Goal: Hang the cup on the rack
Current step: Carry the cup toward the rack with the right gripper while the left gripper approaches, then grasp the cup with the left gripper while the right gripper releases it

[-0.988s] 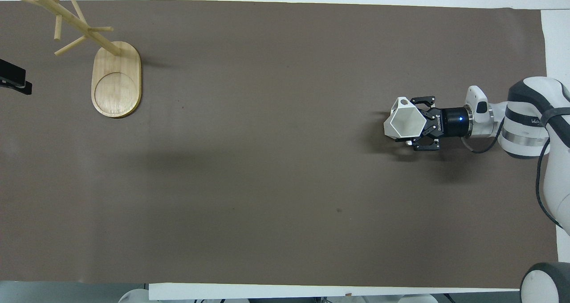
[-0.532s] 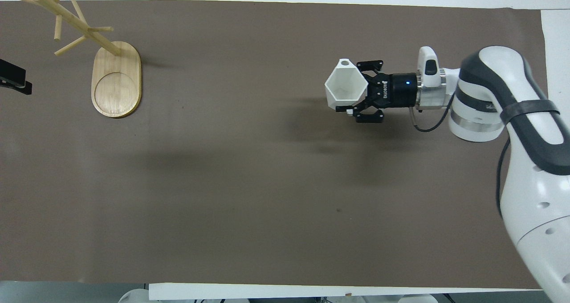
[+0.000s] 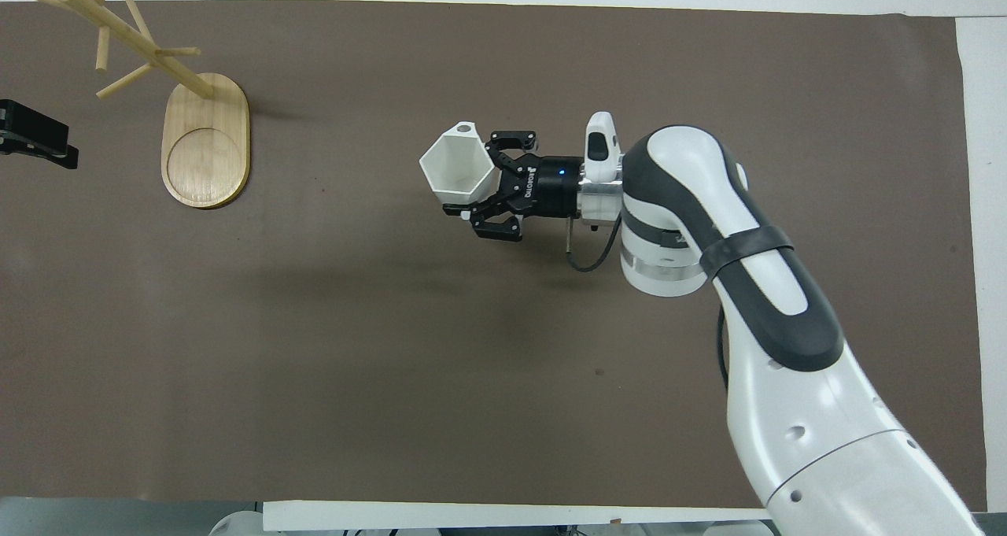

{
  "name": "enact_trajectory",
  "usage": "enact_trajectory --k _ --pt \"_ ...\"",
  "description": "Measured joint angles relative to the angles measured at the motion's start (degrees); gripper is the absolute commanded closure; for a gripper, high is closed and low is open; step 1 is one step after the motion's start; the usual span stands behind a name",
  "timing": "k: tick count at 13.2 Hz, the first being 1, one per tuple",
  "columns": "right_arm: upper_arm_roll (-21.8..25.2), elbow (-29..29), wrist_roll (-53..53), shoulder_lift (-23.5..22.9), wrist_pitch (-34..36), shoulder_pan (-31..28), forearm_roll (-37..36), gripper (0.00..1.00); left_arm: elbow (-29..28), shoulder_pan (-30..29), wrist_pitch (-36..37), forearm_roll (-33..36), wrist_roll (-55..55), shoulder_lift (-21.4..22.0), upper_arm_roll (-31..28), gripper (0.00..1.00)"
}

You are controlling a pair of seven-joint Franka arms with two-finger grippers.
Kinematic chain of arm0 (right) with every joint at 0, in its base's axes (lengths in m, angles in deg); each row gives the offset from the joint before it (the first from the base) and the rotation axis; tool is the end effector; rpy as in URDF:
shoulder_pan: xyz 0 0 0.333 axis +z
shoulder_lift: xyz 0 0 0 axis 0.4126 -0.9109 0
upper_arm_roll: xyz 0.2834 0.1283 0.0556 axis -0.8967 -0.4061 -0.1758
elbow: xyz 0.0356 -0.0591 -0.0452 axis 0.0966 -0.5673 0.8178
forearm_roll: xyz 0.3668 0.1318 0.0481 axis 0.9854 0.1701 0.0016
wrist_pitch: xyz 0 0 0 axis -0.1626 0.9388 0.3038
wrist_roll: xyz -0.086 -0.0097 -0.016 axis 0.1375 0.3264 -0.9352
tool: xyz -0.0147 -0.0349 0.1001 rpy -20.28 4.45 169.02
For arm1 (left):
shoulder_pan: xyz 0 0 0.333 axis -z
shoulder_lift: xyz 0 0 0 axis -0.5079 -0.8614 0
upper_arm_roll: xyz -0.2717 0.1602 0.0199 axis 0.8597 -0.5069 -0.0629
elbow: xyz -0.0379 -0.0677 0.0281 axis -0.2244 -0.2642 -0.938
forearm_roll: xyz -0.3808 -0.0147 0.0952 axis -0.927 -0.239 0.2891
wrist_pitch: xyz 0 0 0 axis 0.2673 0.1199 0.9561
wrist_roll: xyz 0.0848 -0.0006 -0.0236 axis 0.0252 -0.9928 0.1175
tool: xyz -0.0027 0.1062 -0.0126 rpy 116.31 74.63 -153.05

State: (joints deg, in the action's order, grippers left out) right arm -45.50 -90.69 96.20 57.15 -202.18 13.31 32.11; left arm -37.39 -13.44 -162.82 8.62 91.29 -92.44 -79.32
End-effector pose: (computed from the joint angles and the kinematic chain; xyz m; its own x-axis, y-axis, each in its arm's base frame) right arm 0.5551 0.3377 0.3250 0.2818 0.2117 0.9358 0.9522 -0.1816 -0.2456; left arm 0.5758 -0.0843 0.6148 0.9959 -0.0815 -0.0382 -0.0822 -0.9965 -0.0177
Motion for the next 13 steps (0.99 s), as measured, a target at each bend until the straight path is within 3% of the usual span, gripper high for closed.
enact_trajectory --k 7,12,13 --pt "0.0 1.6 -0.4 -0.5 -5.8 3.5 2.0 0.79 -7.8 17.9 -13.7 -1.6 36.6 -0.1 0.8 0.00" --pt "0.1 1.8 -0.4 -0.7 -6.2 3.7 2.0 0.79 -11.0 20.9 -19.1 -2.1 42.6 -3.1 0.8 0.06" --pt "0.1 1.8 -0.4 -0.7 -6.2 3.7 2.0 0.79 -12.5 21.1 -20.4 -2.2 42.6 -3.1 0.8 0.12"
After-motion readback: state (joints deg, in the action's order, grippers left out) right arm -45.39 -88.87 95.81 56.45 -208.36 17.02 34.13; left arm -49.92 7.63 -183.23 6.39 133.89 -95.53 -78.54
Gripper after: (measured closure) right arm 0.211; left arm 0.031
